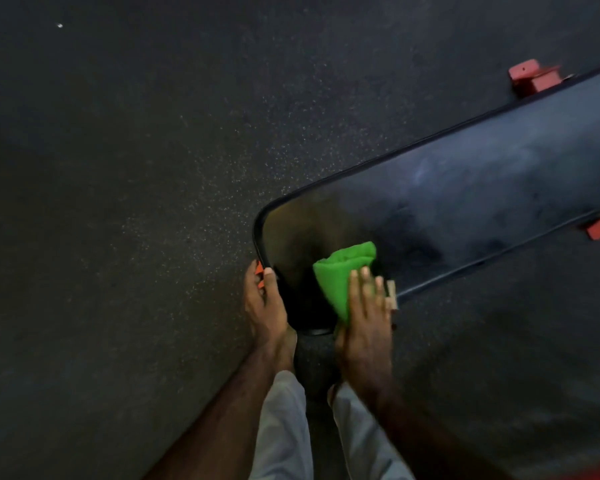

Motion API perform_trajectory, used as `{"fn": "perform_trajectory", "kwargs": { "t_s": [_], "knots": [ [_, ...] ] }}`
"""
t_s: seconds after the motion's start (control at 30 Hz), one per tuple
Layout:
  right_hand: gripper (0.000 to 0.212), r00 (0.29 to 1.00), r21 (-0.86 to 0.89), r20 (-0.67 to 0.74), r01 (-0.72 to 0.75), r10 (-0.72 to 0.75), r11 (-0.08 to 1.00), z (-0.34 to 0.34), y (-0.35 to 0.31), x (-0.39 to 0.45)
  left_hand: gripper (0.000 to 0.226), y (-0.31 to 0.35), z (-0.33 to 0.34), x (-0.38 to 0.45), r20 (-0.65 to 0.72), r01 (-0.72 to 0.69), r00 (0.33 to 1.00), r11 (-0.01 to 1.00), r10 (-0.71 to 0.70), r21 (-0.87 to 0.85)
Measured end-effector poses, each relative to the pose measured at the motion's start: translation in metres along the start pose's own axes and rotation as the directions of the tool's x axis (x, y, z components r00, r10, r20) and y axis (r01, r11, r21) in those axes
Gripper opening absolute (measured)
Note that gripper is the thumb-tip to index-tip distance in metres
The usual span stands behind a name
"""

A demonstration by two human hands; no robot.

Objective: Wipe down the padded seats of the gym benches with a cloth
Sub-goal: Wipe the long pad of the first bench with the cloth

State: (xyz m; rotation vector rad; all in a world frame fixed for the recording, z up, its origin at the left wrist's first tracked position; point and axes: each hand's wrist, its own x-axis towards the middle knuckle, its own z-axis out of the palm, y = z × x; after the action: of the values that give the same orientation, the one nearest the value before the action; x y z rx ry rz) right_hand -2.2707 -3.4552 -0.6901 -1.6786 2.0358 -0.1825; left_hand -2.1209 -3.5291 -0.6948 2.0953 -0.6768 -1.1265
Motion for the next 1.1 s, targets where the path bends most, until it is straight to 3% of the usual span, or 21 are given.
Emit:
{"fn": "perform_trajectory", "kwargs": {
  "t_s": [0.1, 0.17, 0.2, 0.27, 0.33, 0.37, 0.4, 0.47, 0.53, 0.57, 0.6, 0.67, 0.7, 0.73, 0.8, 0.87, 0.9, 1.0, 1.03, 1.07, 1.1],
  "knots": [
    [0.075, 0.945, -0.018, 0.132, 0.303, -0.298, 0.953, 0.014, -0.015, -0.020, 0.048, -0.003, 0.007, 0.003, 0.005, -0.030, 1.000, 0.999, 0.030, 0.020],
    [0.076, 0.917, -0.038, 0.160, 0.375, -0.365, 0.926, 0.005, 0.002, -0.004, 0.064, -0.001, 0.012, 0.006, -0.013, -0.070, 0.997, 0.996, 0.071, 0.060],
    [0.077, 0.941, -0.040, 0.112, 0.326, -0.320, 0.945, 0.001, 0.013, 0.005, 0.071, 0.001, 0.014, 0.007, -0.024, -0.106, 0.994, 0.989, 0.109, 0.100],
    [0.079, 0.995, 0.053, -0.095, 0.006, 0.000, 0.999, -0.011, 0.033, 0.021, 0.072, 0.008, 0.017, 0.006, -0.005, -0.198, 0.979, 0.958, 0.204, 0.206],
    [0.085, 0.905, 0.209, -0.210, -0.328, 0.370, 0.921, -0.021, 0.034, 0.033, 0.071, 0.016, 0.021, 0.003, 0.047, -0.302, 0.952, 0.898, 0.304, 0.321],
    [0.087, 0.883, 0.218, -0.199, -0.382, 0.424, 0.898, -0.021, 0.028, 0.035, 0.071, 0.019, 0.025, 0.002, 0.064, -0.350, 0.934, 0.859, 0.353, 0.373],
    [0.086, 0.914, 0.184, -0.162, -0.344, 0.373, 0.921, -0.017, 0.020, 0.033, 0.070, 0.020, 0.029, 0.001, 0.086, -0.397, 0.913, 0.820, 0.399, 0.412],
    [0.081, 0.998, 0.044, -0.058, 0.013, -0.010, 0.999, -0.018, 0.022, 0.024, 0.066, 0.025, 0.044, -0.003, 0.154, -0.503, 0.860, 0.753, 0.487, 0.424],
    [0.081, 0.958, -0.032, 0.044, 0.284, -0.282, 0.958, -0.032, 0.054, 0.036, 0.064, 0.030, 0.058, -0.007, 0.212, -0.554, 0.829, 0.713, 0.517, 0.429],
    [0.082, 0.961, -0.043, 0.023, 0.277, -0.276, 0.960, -0.039, 0.070, 0.044, 0.064, 0.031, 0.063, -0.008, 0.239, -0.566, 0.823, 0.700, 0.516, 0.436],
    [0.082, 0.985, -0.022, -0.053, 0.164, -0.165, 0.986, -0.045, 0.081, 0.052, 0.064, 0.032, 0.067, -0.010, 0.270, -0.573, 0.818, 0.689, 0.507, 0.444],
    [0.082, 0.954, 0.120, -0.209, -0.194, 0.216, 0.974, -0.052, 0.080, 0.061, 0.067, 0.031, 0.071, -0.009, 0.323, -0.578, 0.816, 0.665, 0.479, 0.473],
    [0.083, 0.922, 0.161, -0.217, -0.290, 0.321, 0.943, -0.050, 0.067, 0.064, 0.067, 0.029, 0.071, -0.008, 0.334, -0.582, 0.813, 0.654, 0.477, 0.483],
    [0.084, 0.928, 0.152, -0.207, -0.282, 0.309, 0.947, -0.046, 0.054, 0.065, 0.066, 0.028, 0.071, -0.007, 0.336, -0.588, 0.809, 0.646, 0.482, 0.488],
    [0.085, 0.992, 0.022, -0.127, 0.021, -0.018, 1.000, -0.040, 0.050, 0.065, 0.065, 0.027, 0.070, -0.006, 0.324, -0.596, 0.802, 0.639, 0.502, 0.487],
    [0.086, 0.967, -0.053, -0.054, 0.248, -0.251, 0.967, -0.053, 0.072, 0.083, 0.064, 0.028, 0.071, -0.007, 0.316, -0.586, 0.810, 0.651, 0.495, 0.483],
    [0.085, 0.967, -0.054, -0.076, 0.240, -0.244, 0.969, -0.060, 0.083, 0.094, 0.063, 0.029, 0.071, -0.007, 0.316, -0.579, 0.815, 0.658, 0.485, 0.482],
    [0.082, 0.949, 0.120, -0.246, -0.171, 0.196, 0.978, -0.072, 0.079, 0.123, 0.062, 0.031, 0.072, -0.008, 0.313, -0.569, 0.822, 0.665, 0.476, 0.484],
    [0.083, 0.939, 0.143, -0.233, -0.225, 0.254, 0.964, -0.072, 0.065, 0.133, 0.062, 0.031, 0.072, -0.008, 0.308, -0.567, 0.823, 0.664, 0.477, 0.487],
    [0.085, 0.963, 0.106, -0.198, -0.164, 0.182, 0.981, -0.069, 0.055, 0.141, 0.061, 0.030, 0.071, -0.007, 0.302, -0.564, 0.825, 0.666, 0.477, 0.489],
    [0.087, 0.990, 0.035, -0.144, -0.008, 0.013, 0.999, -0.067, 0.050, 0.147, 0.061, 0.030, 0.071, -0.006, 0.295, -0.561, 0.827, 0.669, 0.479, 0.488]
  ]
}}
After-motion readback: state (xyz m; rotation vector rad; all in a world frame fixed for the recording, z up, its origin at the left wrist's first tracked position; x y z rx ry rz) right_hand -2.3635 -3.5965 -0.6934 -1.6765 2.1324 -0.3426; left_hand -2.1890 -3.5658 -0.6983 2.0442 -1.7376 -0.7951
